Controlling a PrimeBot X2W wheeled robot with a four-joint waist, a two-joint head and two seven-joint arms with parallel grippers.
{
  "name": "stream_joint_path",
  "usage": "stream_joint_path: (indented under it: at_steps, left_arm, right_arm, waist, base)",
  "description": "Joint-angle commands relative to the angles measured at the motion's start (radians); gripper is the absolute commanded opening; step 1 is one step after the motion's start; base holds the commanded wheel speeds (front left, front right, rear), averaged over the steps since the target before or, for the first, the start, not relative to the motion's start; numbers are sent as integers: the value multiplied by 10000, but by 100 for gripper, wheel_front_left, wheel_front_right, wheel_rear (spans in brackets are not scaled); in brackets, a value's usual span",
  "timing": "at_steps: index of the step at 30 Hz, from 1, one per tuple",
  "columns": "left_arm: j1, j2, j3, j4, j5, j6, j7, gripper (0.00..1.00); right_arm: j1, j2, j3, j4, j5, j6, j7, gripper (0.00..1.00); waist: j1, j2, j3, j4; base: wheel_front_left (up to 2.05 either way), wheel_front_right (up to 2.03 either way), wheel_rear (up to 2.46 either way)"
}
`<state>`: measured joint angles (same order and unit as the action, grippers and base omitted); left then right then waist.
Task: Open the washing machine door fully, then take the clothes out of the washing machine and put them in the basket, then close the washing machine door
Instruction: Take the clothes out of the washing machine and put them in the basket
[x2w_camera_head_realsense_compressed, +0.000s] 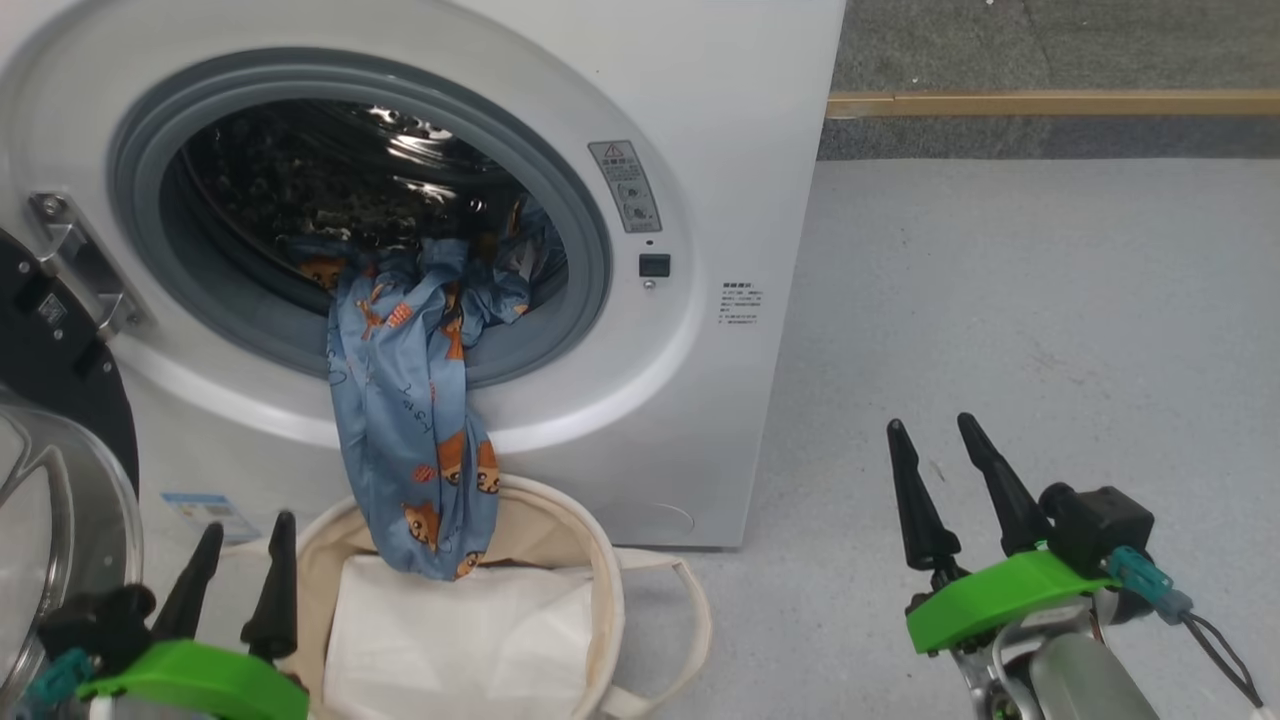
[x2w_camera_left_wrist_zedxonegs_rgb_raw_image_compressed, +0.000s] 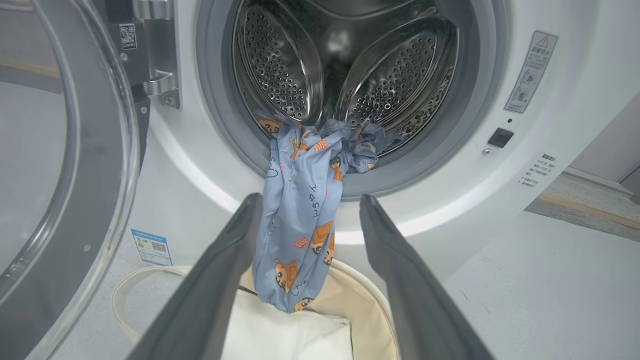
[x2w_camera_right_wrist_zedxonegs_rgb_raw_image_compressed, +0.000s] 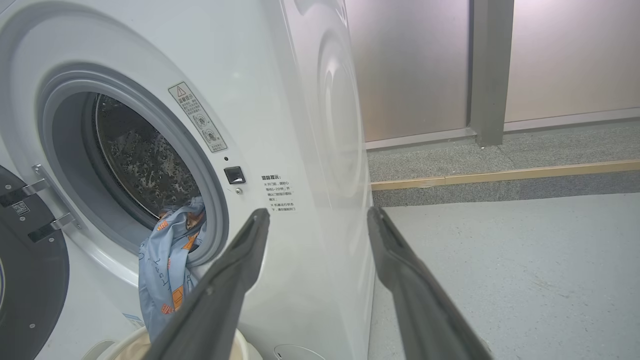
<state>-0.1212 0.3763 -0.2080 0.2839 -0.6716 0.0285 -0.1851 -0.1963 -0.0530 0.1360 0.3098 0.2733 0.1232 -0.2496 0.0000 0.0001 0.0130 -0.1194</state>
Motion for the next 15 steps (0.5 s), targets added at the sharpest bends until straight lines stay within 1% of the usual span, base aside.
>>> stream_joint_path:
  at_steps: [1, 5, 9, 12, 15]
  left_arm:
    - [-618, 324, 407, -204, 80, -55, 2, 100]
    - [-1185, 290, 263, 196, 142, -188, 19, 100]
    - [-2051, 240, -66, 832, 252, -430, 318, 100]
    - [-3295, 166, -386, 1677, 393, -728, 610, 100]
    - [-4322, 131, -591, 2414, 529, -916, 760, 100]
  right_arm:
    - [-277, 28, 166, -355, -22, 75, -122, 100]
    - [-296, 28, 102, -414, -28, 75, -122, 100]
    - [-405, 28, 93, -541, -30, 75, -122, 100]
    - [-572, 28, 39, -704, -52, 75, -122, 100]
    - [-710, 28, -2, -852, -63, 75, -122, 100]
  waist:
    - [0, -1, 29, 1]
    - [0, -1, 193, 21]
    - [0, -1, 556, -4]
    - [0, -1, 1075, -52]
    - [0, -1, 1518, -124]
  base:
    - [0, 0, 0]
    - [0, 0, 0]
    - [0, 0, 0]
    - [0, 0, 0]
    - [0, 0, 0]
